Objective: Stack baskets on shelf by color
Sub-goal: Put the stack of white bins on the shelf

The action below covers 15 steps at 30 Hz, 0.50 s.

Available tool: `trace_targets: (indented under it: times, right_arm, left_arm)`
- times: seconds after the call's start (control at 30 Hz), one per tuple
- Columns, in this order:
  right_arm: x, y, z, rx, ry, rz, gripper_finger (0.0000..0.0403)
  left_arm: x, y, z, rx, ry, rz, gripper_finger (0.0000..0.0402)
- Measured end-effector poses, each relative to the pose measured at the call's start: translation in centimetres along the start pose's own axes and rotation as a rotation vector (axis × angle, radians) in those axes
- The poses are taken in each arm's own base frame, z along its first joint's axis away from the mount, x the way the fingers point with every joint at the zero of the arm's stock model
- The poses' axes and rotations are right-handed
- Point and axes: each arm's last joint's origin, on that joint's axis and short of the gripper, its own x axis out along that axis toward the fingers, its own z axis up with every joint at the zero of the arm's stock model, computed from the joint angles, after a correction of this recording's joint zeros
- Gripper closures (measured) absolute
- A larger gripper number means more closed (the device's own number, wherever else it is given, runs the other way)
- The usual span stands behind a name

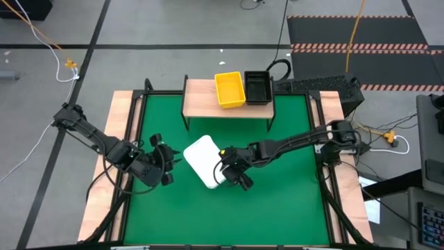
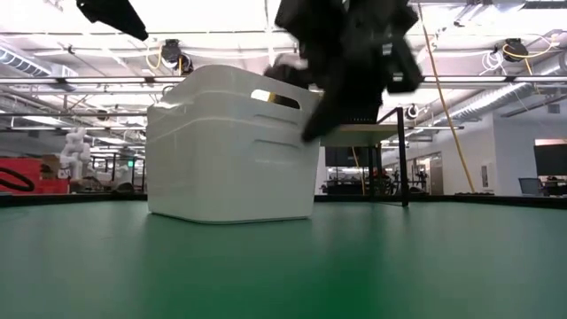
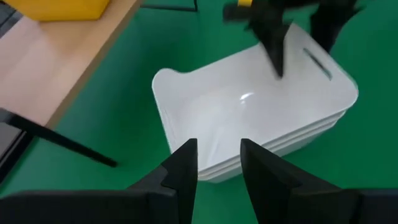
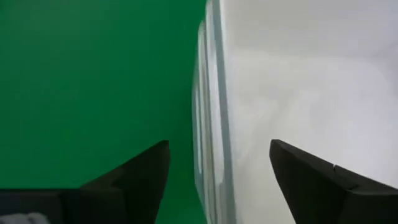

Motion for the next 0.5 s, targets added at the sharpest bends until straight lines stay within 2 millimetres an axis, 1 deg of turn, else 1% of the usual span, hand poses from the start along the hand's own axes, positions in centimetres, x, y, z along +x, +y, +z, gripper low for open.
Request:
trace_targets:
  times: [0.13, 0.2, 0.27, 0.37, 0.5]
  right_arm:
    - [1.7, 0.0, -0.9, -0.012, 0.052, 0.015, 0.0148]
    - [2.2, 0.0, -1.1, -0.020, 0.061, 0.021, 0.0168]
    - [2.7, 0.1, -1.3, -0.025, 0.074, 0.029, 0.0197]
    - [2.8, 0.2, -1.4, -0.041, 0.074, 0.037, 0.0257]
    - [2.2, 0.2, -1.1, -0.043, 0.065, 0.029, 0.0366]
  left_arm:
    - [0.1, -0.1, 0.3, 0.002, -0.022, -0.009, 0.0277]
    - [0.2, 0.0, 0.4, 0.005, -0.022, -0.006, 0.0277]
    - [0.2, 0.1, 0.4, 0.002, -0.021, -0.003, 0.0277]
    - [0.3, 0.1, 0.4, -0.001, -0.019, 0.001, 0.0277]
    - [0.3, 0.1, 0.4, -0.002, -0.019, 0.001, 0.0277]
